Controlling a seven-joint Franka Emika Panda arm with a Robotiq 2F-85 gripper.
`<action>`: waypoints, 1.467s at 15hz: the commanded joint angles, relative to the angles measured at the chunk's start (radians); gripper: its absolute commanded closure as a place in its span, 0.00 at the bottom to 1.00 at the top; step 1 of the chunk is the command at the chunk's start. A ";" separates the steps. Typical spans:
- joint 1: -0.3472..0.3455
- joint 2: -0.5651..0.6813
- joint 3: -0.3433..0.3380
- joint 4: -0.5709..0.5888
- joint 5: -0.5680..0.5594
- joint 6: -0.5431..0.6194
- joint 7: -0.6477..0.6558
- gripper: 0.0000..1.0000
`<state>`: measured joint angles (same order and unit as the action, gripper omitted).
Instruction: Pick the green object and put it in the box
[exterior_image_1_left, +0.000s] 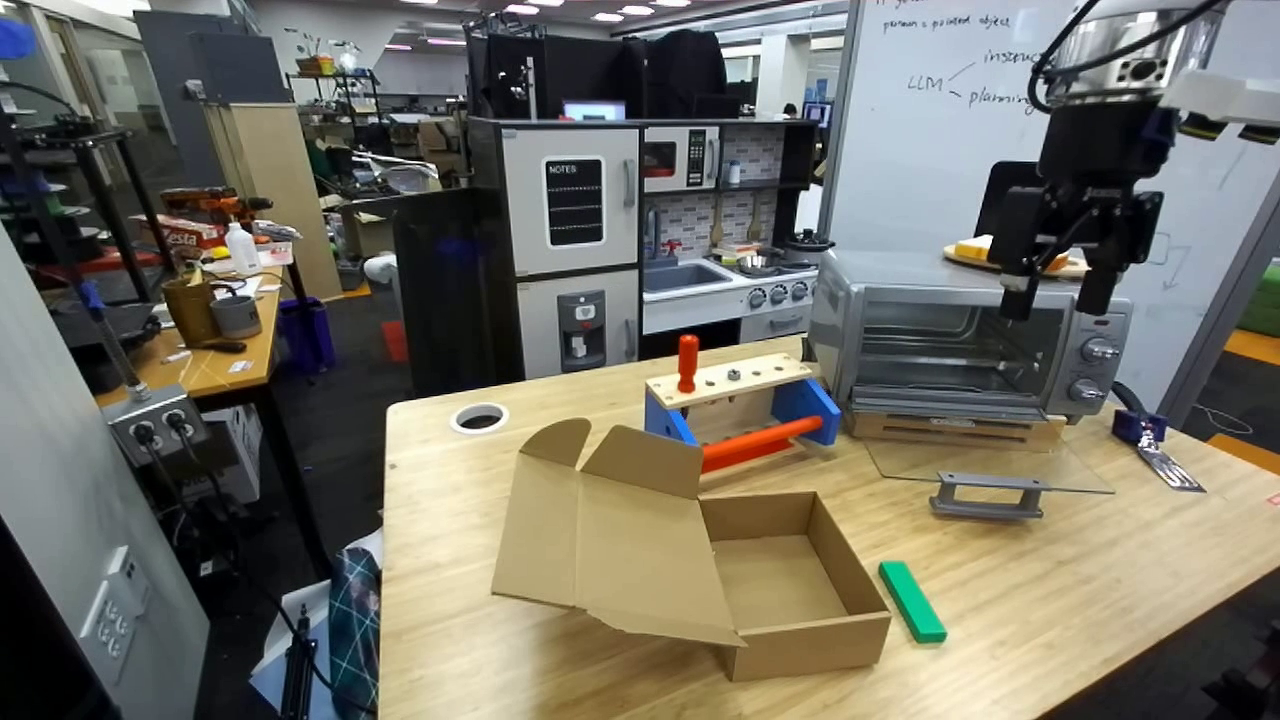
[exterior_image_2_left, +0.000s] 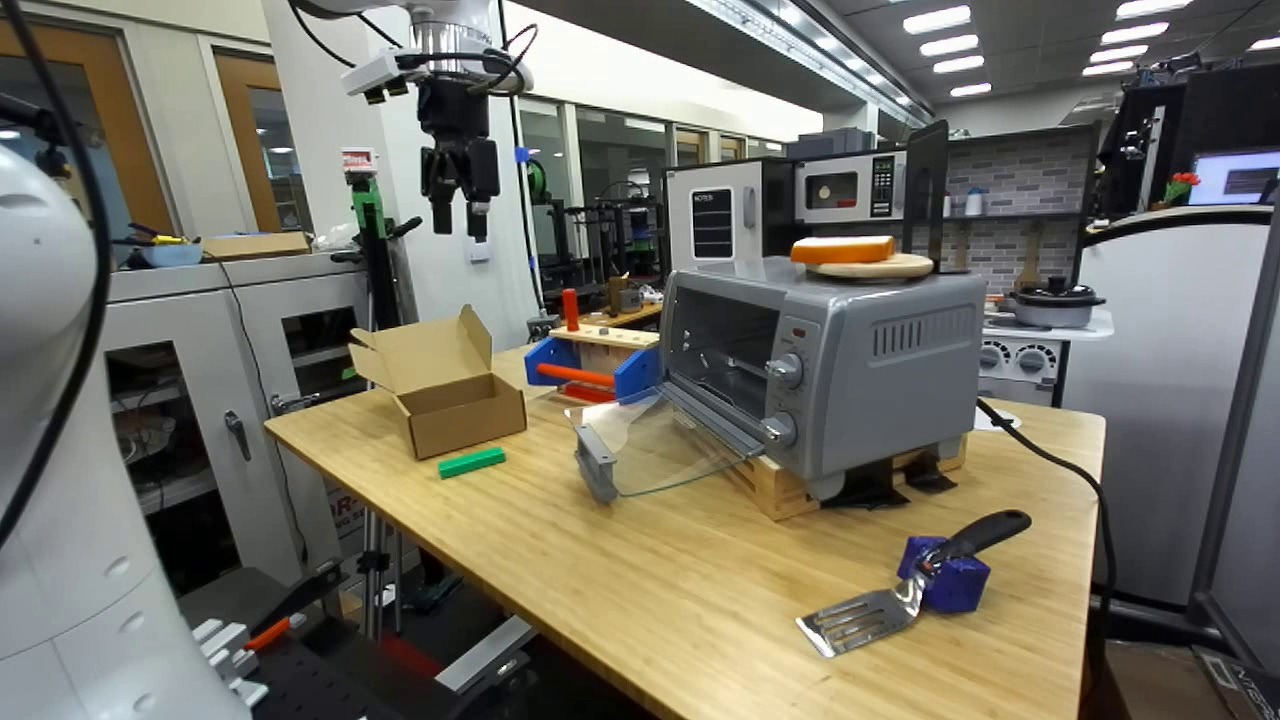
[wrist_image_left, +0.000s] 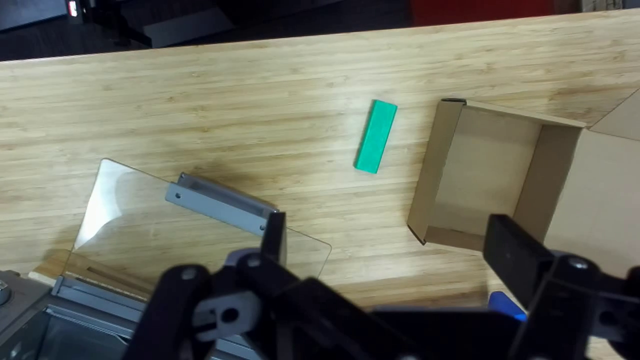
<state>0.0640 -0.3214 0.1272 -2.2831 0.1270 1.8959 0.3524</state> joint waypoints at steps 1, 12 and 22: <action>-0.010 0.027 0.012 0.014 -0.028 0.006 0.034 0.00; 0.035 0.216 0.038 0.023 0.000 0.055 0.165 0.00; 0.076 0.265 0.047 0.006 -0.015 0.054 0.181 0.00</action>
<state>0.1367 -0.0568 0.1775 -2.2777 0.1124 1.9517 0.5334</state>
